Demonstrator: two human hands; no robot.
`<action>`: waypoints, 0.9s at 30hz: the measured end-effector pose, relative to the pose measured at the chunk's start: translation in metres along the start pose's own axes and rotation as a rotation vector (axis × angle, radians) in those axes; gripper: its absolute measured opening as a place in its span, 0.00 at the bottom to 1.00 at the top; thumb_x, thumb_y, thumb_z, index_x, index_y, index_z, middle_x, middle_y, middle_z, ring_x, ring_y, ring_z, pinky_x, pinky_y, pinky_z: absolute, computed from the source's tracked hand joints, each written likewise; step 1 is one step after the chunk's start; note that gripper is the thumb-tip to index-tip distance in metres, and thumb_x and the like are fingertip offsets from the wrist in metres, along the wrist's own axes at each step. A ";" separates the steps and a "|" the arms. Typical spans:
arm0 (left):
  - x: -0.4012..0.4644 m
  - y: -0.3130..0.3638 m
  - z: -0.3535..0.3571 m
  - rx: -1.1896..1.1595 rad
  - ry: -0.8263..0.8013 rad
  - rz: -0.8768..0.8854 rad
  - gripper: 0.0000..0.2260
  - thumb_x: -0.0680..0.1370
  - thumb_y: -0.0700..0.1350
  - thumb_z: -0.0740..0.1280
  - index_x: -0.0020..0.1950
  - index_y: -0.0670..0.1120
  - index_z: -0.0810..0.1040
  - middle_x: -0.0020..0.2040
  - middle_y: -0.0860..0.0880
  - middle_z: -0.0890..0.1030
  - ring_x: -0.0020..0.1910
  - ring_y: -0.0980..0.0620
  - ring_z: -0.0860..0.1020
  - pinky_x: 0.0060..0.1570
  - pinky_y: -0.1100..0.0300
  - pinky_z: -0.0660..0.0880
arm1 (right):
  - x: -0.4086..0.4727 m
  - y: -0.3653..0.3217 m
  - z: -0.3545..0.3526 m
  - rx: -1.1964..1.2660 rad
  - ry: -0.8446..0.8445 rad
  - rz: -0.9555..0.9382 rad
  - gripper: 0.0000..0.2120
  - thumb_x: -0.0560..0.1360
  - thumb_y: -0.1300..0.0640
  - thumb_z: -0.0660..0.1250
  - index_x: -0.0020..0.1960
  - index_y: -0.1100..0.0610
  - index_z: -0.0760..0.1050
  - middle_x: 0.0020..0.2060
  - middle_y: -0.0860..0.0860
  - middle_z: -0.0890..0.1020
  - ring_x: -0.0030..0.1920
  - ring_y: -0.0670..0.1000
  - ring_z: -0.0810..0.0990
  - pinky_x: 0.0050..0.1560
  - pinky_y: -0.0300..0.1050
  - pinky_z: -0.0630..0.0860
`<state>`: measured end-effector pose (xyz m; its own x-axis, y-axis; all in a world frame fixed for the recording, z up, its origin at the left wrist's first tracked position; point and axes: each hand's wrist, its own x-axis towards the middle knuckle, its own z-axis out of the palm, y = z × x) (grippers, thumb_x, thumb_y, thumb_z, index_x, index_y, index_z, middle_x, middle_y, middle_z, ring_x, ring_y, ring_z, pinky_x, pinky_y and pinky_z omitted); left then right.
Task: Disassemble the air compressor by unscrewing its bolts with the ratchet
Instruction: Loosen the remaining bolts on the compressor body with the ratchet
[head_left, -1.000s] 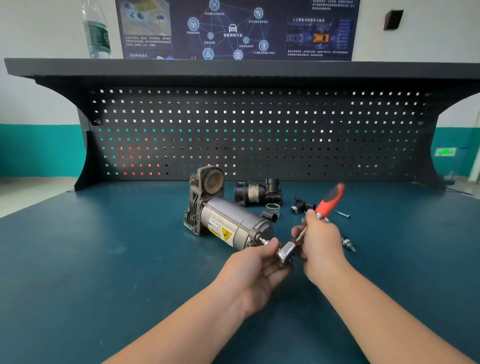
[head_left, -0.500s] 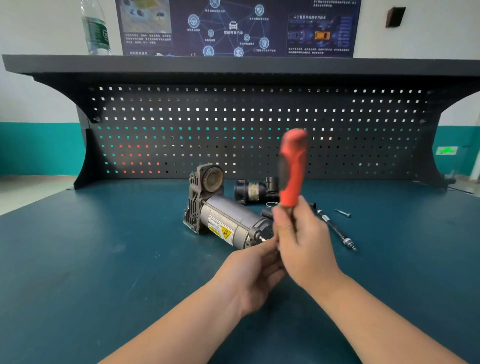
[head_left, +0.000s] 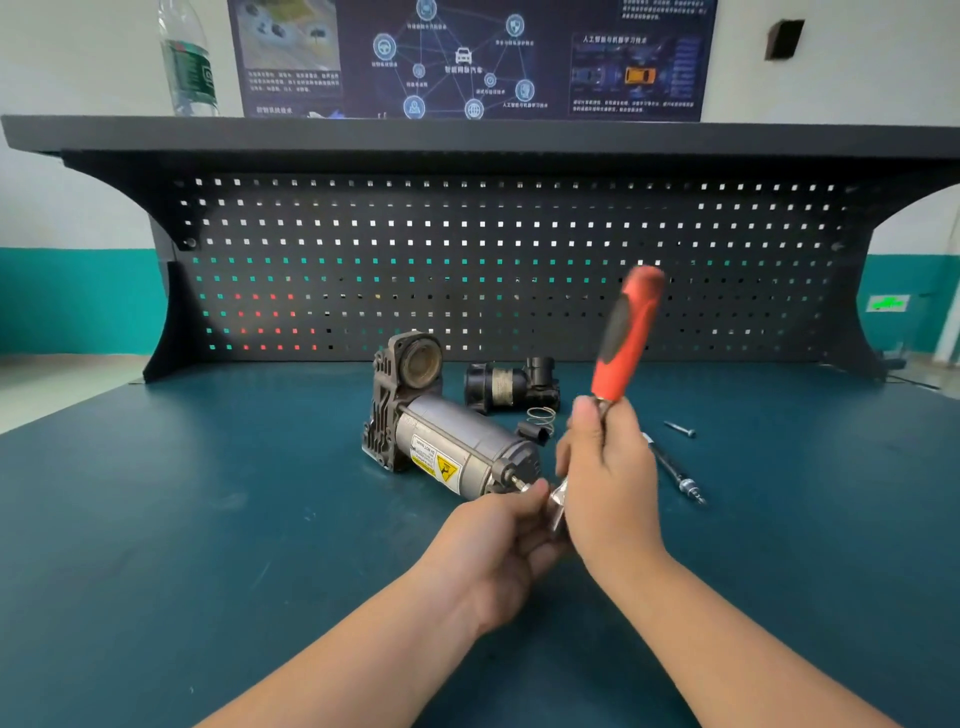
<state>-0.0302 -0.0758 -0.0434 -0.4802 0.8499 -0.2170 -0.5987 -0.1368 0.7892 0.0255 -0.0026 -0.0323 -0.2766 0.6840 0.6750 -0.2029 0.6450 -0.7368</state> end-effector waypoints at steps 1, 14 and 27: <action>0.000 0.000 0.001 -0.010 0.014 0.000 0.06 0.78 0.36 0.63 0.50 0.36 0.78 0.38 0.41 0.82 0.35 0.48 0.81 0.30 0.59 0.80 | 0.006 0.003 0.000 0.035 0.065 0.153 0.14 0.81 0.48 0.54 0.38 0.51 0.66 0.22 0.44 0.73 0.24 0.43 0.70 0.31 0.45 0.67; 0.002 -0.001 0.000 0.000 0.063 0.009 0.06 0.76 0.36 0.66 0.51 0.35 0.78 0.39 0.40 0.83 0.39 0.46 0.81 0.35 0.56 0.81 | 0.020 0.020 -0.004 0.257 0.124 0.568 0.15 0.82 0.51 0.55 0.39 0.55 0.68 0.21 0.45 0.74 0.22 0.43 0.70 0.25 0.36 0.67; -0.010 0.004 -0.004 -0.024 -0.008 0.036 0.15 0.83 0.40 0.51 0.41 0.46 0.72 0.29 0.54 0.80 0.28 0.59 0.80 0.30 0.67 0.76 | -0.011 -0.007 -0.002 -0.463 -0.193 -0.925 0.12 0.77 0.51 0.59 0.41 0.57 0.76 0.27 0.49 0.76 0.26 0.53 0.74 0.23 0.43 0.65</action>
<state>-0.0307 -0.0870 -0.0405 -0.4967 0.8483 -0.1835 -0.5964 -0.1800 0.7823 0.0317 -0.0140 -0.0344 -0.3505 -0.1815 0.9188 -0.0442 0.9832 0.1774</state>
